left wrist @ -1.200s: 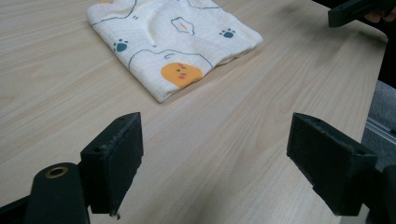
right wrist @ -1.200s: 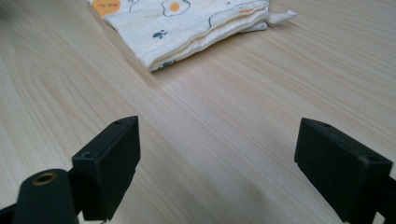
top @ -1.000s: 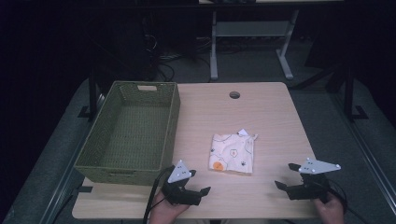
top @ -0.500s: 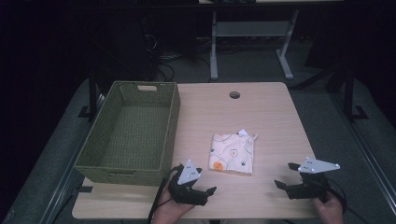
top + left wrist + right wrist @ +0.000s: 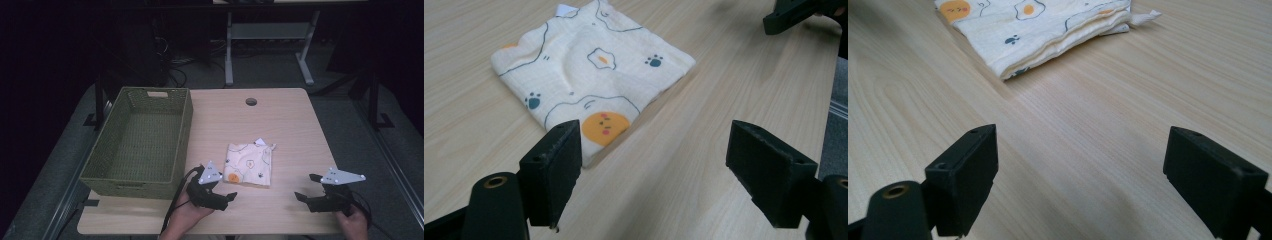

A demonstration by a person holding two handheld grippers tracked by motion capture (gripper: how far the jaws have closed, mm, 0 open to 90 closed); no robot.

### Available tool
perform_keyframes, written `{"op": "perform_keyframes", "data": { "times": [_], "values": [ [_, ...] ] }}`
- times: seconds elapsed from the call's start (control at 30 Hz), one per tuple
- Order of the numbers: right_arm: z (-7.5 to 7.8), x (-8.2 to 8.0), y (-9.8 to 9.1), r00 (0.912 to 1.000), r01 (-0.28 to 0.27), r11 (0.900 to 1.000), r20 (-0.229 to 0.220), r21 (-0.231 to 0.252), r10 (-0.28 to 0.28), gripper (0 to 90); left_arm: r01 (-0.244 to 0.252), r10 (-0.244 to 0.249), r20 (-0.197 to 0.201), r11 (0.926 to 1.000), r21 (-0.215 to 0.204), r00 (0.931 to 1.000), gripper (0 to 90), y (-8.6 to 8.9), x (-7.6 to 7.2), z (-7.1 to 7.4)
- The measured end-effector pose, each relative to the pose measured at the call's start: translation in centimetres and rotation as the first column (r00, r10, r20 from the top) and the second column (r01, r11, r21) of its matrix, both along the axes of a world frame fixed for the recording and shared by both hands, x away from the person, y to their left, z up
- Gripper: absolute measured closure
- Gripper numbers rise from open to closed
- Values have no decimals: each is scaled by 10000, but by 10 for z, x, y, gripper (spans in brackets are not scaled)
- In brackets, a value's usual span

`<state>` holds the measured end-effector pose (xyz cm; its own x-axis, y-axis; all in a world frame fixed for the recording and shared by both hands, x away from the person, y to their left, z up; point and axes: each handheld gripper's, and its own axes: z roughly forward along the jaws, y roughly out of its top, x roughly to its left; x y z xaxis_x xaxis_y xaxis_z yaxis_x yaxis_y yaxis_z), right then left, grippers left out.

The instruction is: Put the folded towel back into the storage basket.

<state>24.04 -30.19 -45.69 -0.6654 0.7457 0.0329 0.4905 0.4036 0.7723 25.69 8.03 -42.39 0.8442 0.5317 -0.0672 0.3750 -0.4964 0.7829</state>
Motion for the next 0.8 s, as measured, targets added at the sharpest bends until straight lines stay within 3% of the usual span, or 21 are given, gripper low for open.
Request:
{"op": "perform_keyframes", "data": {
  "times": [0.47, 0.8],
  "values": [
    [0, 2, -2, 10000, 32, 9999, -21, 127, -32, 137, 255, -254, -12, 9977, 626, 9997, 241, -28, 23, 10],
    [0, 2, -4, 10000, 26, 9999, 30, 149, -27, 137, -151, 161, -124, 9969, 774, 9998, 249, -50, 48, 0]
  ]
}}
